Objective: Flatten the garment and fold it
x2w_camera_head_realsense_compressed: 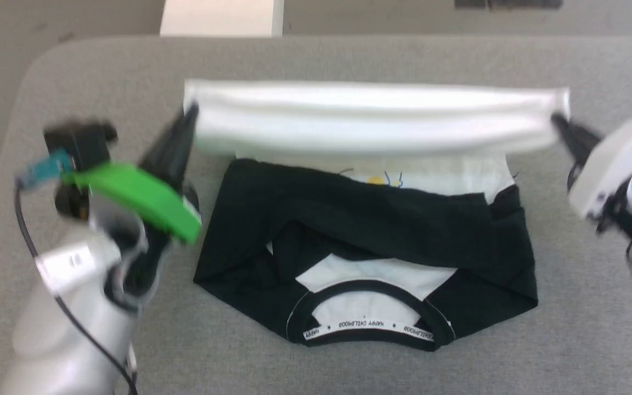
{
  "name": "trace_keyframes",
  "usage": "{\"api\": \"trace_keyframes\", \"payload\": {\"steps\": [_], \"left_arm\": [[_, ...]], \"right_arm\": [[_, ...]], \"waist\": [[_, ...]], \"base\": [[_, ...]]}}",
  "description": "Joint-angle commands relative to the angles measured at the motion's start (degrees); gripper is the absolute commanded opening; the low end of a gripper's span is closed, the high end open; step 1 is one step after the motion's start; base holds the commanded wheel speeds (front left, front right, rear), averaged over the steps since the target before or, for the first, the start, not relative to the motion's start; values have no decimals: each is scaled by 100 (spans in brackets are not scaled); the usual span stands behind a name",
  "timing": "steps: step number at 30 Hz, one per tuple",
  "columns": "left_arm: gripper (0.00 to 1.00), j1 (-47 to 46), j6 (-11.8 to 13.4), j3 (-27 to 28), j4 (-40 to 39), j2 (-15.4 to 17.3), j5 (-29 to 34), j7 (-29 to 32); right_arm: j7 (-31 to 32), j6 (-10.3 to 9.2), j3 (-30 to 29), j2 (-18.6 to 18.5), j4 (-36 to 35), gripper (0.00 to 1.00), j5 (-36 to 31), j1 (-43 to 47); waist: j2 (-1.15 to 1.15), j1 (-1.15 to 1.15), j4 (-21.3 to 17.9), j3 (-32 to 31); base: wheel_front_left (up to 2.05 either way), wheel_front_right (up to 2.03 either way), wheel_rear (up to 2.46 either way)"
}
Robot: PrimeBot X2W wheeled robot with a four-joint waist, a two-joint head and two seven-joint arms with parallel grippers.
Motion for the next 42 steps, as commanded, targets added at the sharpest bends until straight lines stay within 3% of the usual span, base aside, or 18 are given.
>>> {"api": "trace_keyframes", "payload": {"steps": [1, 11, 20, 28, 29, 30, 31, 32, 37, 42], "left_arm": [[0, 394, 84, 13, -115, 32, -114, -43], [0, 1935, 423, 91, -613, -51, -467, -244], [0, 2615, 591, -68, -359, -121, -677, -25], [0, 2614, 891, -278, 188, -132, -680, 484], [65, 2602, 926, -276, 241, -155, -721, 545], [100, 2594, 960, -273, 279, -166, -745, 590], [100, 2598, 1001, -277, 320, -172, -786, 675], [100, 2603, 1034, -271, 336, -167, -812, 728], [100, 2780, 1431, -1, 120, 76, -939, 917], [100, 2944, 1731, 608, -541, 322, -1066, 593]], "right_arm": [[17, -9, -137, 153, -129, 0, 38, 333], [159, -9, -825, 931, -696, 0, -51, 1934], [252, -9, -828, 1165, -780, 0, -341, 2663], [253, -9, -658, 1191, -358, 0, -632, 2861], [232, -9, -654, 1191, -324, 0, -671, 2870], [210, -9, -669, 1199, -311, 5, -678, 2871], [195, -9, -674, 1202, -301, 83, -662, 2867], [182, -9, -670, 1191, -309, 100, -645, 2863], [430, -9, -792, 1136, -798, 100, -317, 2971], [648, -9, -1155, 1073, -1613, 100, -164, 2866]], "waist": [[0, 1, -67, -596], [0, 1, -48, -796], [0, 1, -49, -840], [0, 1, -69, -786], [0, 1, -70, -784], [0, 1, -72, -788], [0, 1, -77, -796], [0, 1, -82, -805], [0, 1, -100, -936], [0, 1, -130, -927]], "base": [[0, 0, 0], [0, 0, 0], [0, 0, 0], [0, 0, 0], [0, 0, 0], [0, 0, 0], [0, 0, 0], [0, 0, 0], [0, 0, 0], [0, 0, 0]]}}
